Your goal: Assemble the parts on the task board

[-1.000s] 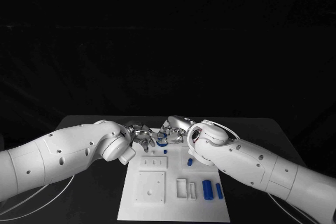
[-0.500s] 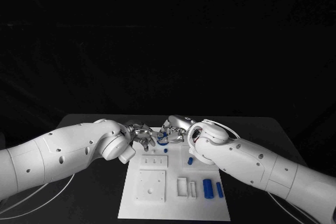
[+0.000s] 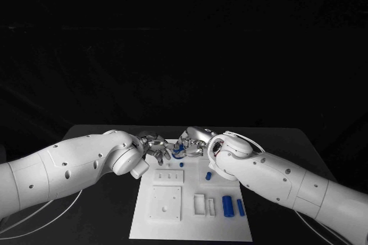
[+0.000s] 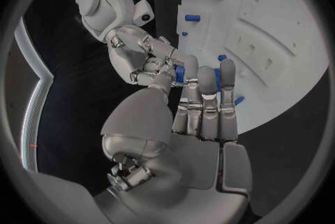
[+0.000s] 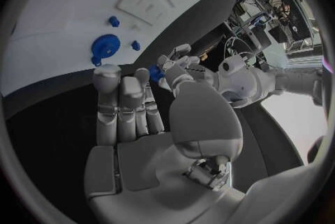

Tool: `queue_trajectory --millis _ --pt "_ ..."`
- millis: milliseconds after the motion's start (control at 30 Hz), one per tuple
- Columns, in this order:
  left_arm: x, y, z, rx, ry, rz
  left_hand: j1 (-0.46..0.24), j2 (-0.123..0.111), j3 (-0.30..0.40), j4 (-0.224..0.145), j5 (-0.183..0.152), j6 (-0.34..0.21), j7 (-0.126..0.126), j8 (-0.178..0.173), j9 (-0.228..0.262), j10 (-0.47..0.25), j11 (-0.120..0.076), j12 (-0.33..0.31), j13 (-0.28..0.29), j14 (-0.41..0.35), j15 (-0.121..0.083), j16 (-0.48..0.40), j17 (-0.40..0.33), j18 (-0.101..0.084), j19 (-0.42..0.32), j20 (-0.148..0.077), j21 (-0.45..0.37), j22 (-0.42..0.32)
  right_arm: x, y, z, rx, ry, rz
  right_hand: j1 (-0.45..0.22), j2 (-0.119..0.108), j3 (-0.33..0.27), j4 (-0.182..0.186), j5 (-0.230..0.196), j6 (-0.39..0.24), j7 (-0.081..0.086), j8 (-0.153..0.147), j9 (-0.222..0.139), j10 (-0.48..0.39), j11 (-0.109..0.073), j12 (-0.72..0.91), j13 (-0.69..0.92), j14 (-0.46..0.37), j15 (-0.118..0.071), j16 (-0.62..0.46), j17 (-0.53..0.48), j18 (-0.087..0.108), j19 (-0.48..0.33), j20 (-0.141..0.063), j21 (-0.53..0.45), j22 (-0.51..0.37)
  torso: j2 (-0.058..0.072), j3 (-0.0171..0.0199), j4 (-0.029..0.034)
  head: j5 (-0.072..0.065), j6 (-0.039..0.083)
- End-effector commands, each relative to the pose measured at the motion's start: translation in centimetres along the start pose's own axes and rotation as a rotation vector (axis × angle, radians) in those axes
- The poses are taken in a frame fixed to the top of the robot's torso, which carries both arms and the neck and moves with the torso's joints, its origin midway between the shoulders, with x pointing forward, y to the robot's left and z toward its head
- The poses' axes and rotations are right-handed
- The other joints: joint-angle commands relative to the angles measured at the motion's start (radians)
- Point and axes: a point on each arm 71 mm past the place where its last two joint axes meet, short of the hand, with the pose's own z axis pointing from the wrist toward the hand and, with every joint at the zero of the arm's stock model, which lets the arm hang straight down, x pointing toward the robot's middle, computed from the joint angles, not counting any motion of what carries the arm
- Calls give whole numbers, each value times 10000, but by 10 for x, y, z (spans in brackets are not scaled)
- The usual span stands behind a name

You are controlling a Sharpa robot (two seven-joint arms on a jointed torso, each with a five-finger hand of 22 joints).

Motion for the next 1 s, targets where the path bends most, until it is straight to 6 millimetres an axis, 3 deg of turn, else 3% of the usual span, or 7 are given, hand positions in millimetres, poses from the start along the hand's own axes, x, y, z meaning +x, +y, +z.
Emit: queue_trajectory --millis 33,233,433,667,767,1000 --pt "0 -3 0 110 15 71 -78 15 1202 -1228 56 396 -327 3 1679 60 11 -31 5 36 -48 16 22 109 4 -102 73 17 -1 -1 -1 -104 -232 185 184 30 -335 54 44 -211 14 -24 -16 -36 50 22 -99 -7 104 -44 -32 24 522 61 -91 709 2 9 -4 -12 13" --pt "0 -2 0 66 3 141 -98 1 1223 -1290 87 432 -328 -31 1659 81 7 -53 -1 55 -53 8 38 114 10 -108 90 29 -2 -6 -3 -15 -361 267 301 -59 -854 210 7 -877 63 -40 -35 -127 106 -63 -295 -93 148 -151 -136 58 495 102 -339 669 5 3 5 -19 8" --pt "-5 0 -1 -2 -398 720 -131 -34 1237 -1443 150 656 -343 -258 1437 261 -4 -226 -90 149 -75 -99 53 121 32 -127 98 35 -4 -26 -14 117 -305 141 615 -195 -1107 378 5 -1392 119 -60 -53 -262 168 -159 -557 -283 209 -415 -389 112 412 163 -1065 515 1 -1 5 -8 -34" --pt "-6 6 -4 -393 -692 1748 -163 -52 1177 -1570 198 995 -366 -767 1510 534 -34 -575 -37 291 -107 -250 201 110 107 -160 88 13 -18 -64 -36 748 -710 163 625 -287 -538 75 188 -1013 86 -47 -41 -203 118 -86 -760 -250 170 -348 -419 91 483 125 -1118 592 -5 4 -25 60 -148" --pt "-4 8 -5 -593 -642 2203 -159 -60 1179 -1582 224 1009 -369 -780 1517 548 -41 -575 -26 307 -115 -248 211 116 120 -167 96 17 -27 -80 -43 1077 -1131 426 637 -273 -497 63 255 -907 78 -46 -38 -182 103 -73 -769 -228 163 -331 -412 94 494 122 -1100 594 -12 1 -26 63 -193" --pt "4 15 -6 -1013 -656 3651 -166 -68 1194 -1630 239 1092 -374 -895 1540 609 -58 -611 33 377 -136 -264 268 125 165 -188 134 34 -54 -114 -57 1818 -2424 1042 565 -360 -170 11 400 -691 58 -38 -31 -121 73 -58 -839 -163 142 -303 -399 93 511 106 -985 599 -18 32 -33 55 -338"
